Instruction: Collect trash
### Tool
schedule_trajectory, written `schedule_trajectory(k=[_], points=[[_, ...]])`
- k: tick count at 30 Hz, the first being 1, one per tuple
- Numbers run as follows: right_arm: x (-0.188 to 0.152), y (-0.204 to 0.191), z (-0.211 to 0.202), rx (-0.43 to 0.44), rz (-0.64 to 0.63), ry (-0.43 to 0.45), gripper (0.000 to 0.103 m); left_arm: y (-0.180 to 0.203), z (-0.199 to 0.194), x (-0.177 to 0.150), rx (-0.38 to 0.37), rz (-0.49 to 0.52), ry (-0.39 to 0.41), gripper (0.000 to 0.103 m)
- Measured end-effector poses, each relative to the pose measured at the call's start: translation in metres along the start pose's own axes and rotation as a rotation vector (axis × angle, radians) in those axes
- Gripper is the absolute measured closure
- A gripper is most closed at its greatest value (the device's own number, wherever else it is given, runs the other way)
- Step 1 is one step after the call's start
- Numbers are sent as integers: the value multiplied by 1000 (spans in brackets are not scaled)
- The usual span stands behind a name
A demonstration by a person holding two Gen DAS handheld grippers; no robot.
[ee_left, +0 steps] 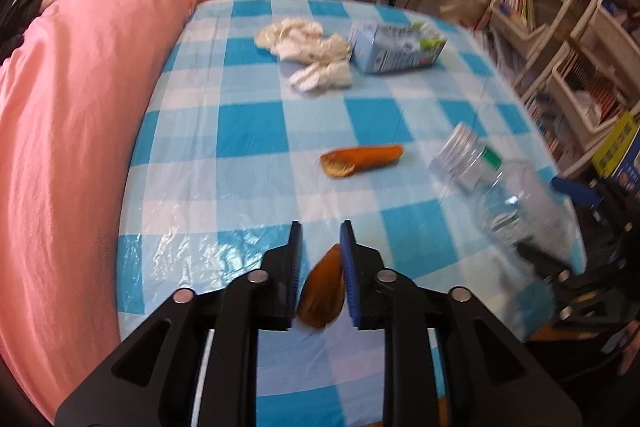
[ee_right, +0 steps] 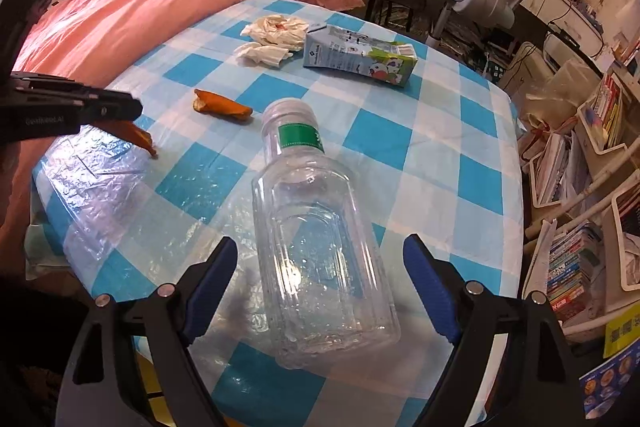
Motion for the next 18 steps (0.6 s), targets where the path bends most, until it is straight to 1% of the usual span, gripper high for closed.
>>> schedule_trajectory(k=[1,4,6,8,14,18], points=[[0,0,0,-1,1,0,22,-1,2,-2,14,10,-17,75],[-1,4,0,-5,3,-1,22,-4,7,-7,63,51,-59,72],[-2,5,0,-6,5,0,22,-2,10,-10,64,85,-87,69],[-2,7,-1,-3,8,1,22,1,9,-13,78,129,-96,63],[-1,7,-1,6,6,5,22,7,8,-20,85,202,-133,56],[-1,6,-2,8,-2,6,22,15,8,-26,105,267,-154,52]])
Point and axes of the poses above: each gripper's, at about its wrist camera, not at the fingertips, and z roughly the way its jaws point, y to its right, x to its top, the point moved 4 cm from there along z, roughly the way its jaws point, and after that the axes turned 12 degrees about -x, right-handed, at the moved point
